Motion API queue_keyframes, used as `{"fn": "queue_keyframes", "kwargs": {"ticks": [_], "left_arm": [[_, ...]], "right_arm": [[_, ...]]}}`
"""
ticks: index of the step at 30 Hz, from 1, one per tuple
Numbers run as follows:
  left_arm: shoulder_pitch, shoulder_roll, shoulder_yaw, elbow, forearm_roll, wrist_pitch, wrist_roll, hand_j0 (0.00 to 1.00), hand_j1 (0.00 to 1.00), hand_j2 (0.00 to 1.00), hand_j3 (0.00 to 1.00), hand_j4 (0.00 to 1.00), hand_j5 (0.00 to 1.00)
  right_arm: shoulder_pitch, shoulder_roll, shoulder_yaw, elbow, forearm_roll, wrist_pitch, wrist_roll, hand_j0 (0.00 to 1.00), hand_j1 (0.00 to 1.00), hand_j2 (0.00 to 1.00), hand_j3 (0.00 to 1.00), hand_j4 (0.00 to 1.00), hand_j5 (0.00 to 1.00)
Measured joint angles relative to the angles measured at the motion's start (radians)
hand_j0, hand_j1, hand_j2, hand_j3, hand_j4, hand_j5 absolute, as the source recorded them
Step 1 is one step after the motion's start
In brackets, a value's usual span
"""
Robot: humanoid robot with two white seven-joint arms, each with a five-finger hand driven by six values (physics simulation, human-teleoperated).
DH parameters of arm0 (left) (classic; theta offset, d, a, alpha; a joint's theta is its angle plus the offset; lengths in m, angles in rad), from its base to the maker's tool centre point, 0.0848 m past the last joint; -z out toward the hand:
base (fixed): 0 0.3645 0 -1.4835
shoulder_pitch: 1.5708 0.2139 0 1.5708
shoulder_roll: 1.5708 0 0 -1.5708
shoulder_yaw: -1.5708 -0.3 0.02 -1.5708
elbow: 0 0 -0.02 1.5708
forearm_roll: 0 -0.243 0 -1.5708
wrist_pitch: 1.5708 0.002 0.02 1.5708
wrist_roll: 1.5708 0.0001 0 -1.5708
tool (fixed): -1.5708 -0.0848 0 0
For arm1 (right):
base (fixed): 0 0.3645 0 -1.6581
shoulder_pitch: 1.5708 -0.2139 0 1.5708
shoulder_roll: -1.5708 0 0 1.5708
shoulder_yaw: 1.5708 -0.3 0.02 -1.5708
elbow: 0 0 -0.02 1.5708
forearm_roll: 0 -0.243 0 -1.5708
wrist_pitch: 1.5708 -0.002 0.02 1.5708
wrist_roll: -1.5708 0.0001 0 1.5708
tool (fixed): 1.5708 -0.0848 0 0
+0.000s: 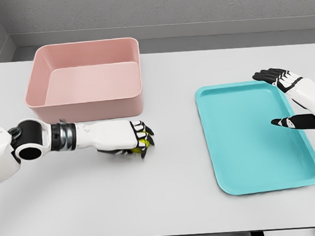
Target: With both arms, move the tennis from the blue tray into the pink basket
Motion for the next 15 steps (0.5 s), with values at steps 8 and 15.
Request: {"fn": "queue_keyframes", "kwargs": {"ticks": [8,15], "left_arm": [[-0.037,0.004,-0.001,-0.006,0.002,0.0,0.0,0.5,0.5,0.5,0.5,0.5,0.5],[-0.078,0.008,-0.001,-0.008,0.005,0.0,0.0,0.5,0.5,0.5,0.5,0.5,0.5]], "right_arm": [[0.0,0.0,0.0,0.0,-0.001,0.0,0.0,1.0,1.0,1.0,1.0,1.0,1.0],[0.002,0.0,0.0,0.0,-0.001,0.0,0.001,1.0,1.0,1.0,1.0,1.0,1.0]]}}
